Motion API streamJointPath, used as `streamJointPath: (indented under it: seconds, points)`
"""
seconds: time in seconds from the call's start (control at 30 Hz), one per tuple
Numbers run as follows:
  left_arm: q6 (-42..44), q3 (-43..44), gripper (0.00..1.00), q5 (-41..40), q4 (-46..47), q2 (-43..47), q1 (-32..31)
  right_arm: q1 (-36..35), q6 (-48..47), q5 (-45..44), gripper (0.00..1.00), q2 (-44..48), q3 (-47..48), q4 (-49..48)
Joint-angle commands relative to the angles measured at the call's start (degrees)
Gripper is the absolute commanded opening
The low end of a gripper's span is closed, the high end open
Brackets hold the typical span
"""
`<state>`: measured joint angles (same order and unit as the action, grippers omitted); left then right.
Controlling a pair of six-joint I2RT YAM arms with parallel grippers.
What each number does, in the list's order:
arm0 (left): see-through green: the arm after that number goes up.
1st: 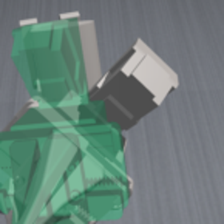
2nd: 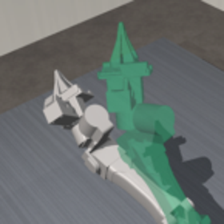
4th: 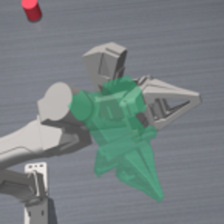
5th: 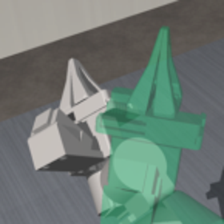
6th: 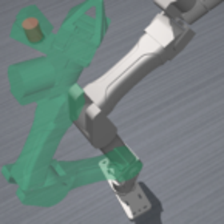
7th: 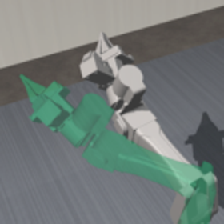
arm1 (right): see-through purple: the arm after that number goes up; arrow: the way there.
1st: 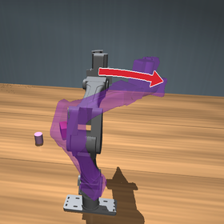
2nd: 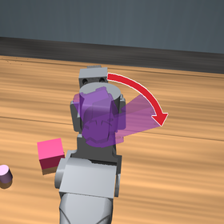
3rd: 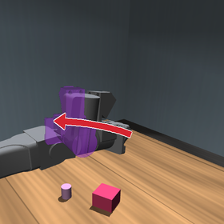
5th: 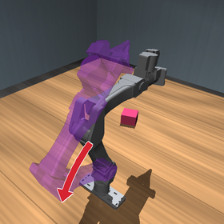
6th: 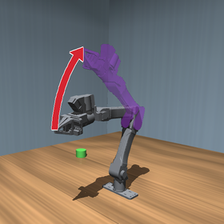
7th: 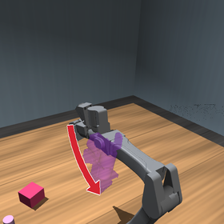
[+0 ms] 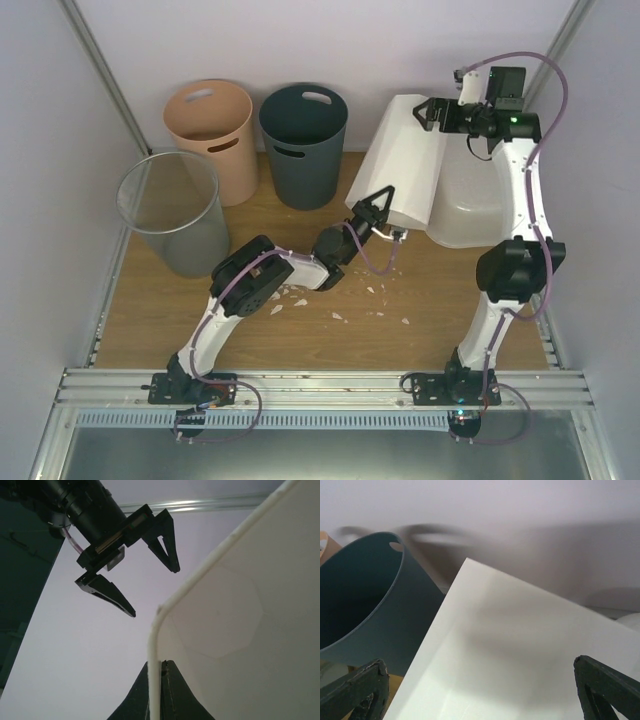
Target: Turn the large container upside down
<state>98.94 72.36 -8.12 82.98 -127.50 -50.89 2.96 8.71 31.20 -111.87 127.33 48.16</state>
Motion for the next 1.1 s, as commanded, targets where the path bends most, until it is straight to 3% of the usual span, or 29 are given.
streamJointPath:
  seconds: [0.0,0.2,0.63,0.8,1.07]
  points:
    - [-1.43,7.58,0.0,2.87,23.02,-4.87,1.72,0.47,-1.09,1.21,1.0,-1.61,0.77,-3.5]
    - [-0.9,11.01,0.0,5.04,23.02,-10.14,3.11,0.63,-1.51,0.64,1.0,-2.06,0.75,-5.95]
    - [-0.57,9.92,0.0,3.97,23.02,-10.74,2.89,0.81,2.4,5.95,1.0,-7.08,2.89,-20.9]
    - [0.04,8.02,0.0,3.44,23.02,-10.13,2.14,0.83,3.2,6.28,1.0,-12.57,9.67,-21.32]
    - [0.49,5.78,0.0,1.85,23.02,-9.55,1.5,0.81,5.32,11.07,0.99,-15.77,8.81,-21.62]
